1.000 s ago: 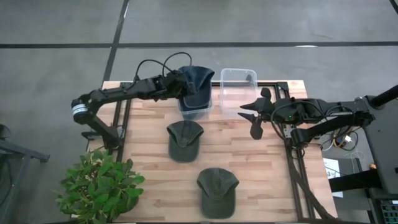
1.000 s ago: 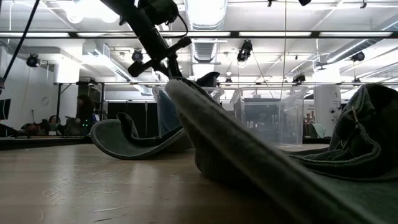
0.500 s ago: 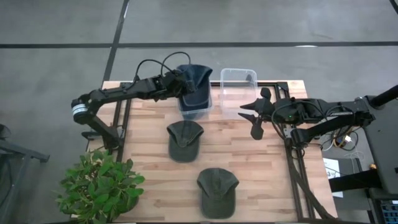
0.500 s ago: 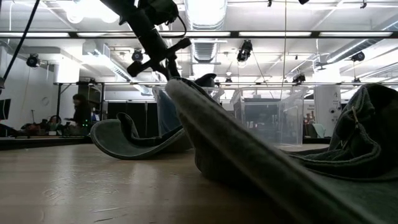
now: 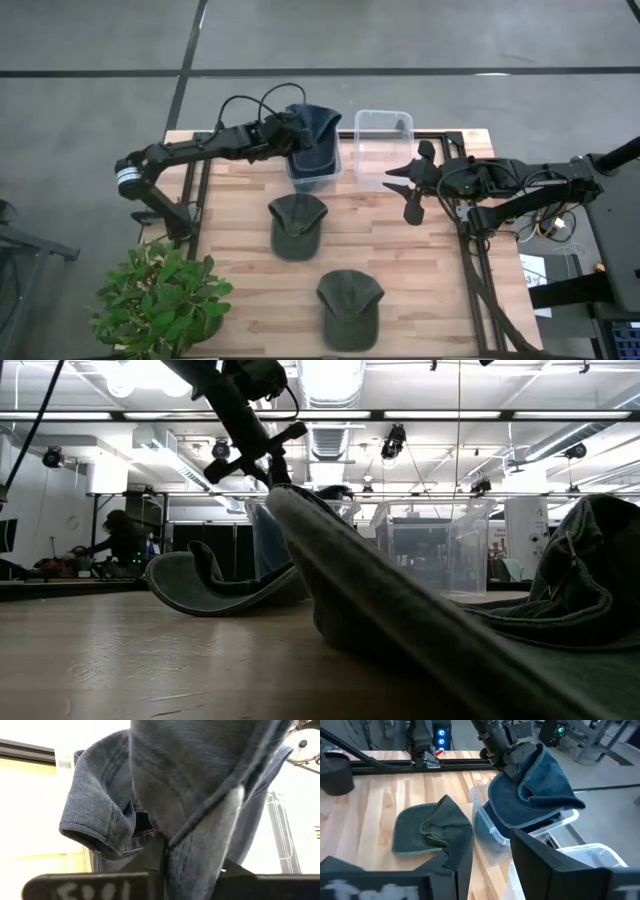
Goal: Pick & Place hat
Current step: Put the blue cap into the left transparent bin
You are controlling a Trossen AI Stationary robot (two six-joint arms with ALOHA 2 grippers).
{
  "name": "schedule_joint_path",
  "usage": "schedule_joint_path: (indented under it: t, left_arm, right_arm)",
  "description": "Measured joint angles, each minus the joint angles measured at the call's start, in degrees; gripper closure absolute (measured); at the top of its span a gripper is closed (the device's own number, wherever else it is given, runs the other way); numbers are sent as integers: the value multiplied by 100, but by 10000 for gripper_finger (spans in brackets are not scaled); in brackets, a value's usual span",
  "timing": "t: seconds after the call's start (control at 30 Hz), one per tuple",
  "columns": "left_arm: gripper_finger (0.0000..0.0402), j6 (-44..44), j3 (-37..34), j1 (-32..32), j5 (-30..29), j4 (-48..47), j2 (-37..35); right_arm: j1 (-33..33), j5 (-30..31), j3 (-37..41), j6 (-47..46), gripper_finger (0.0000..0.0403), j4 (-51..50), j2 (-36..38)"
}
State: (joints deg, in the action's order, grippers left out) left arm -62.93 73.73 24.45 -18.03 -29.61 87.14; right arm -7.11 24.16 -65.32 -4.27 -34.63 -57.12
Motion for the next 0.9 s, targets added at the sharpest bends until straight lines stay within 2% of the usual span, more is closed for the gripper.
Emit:
schedule_joint_path:
  t: [0.23,0.37,0.7,0.8,0.9]
  left_arm:
    - [261,-77,-2,0,5,-1,14]
    - [231,207,-2,6,11,-14,12]
    - [226,444,11,59,-31,-518,-477]
    - [226,392,19,59,-210,-440,-736]
    - [225,397,56,57,-299,72,-893]
  right_arm:
    - [0,-68,0,2,285,0,1]
    - [0,-68,0,2,281,-2,2]
    - [0,-70,0,-7,269,-2,2]
    - [0,-70,0,-14,268,-3,2]
    - [0,-70,-2,-7,272,14,2]
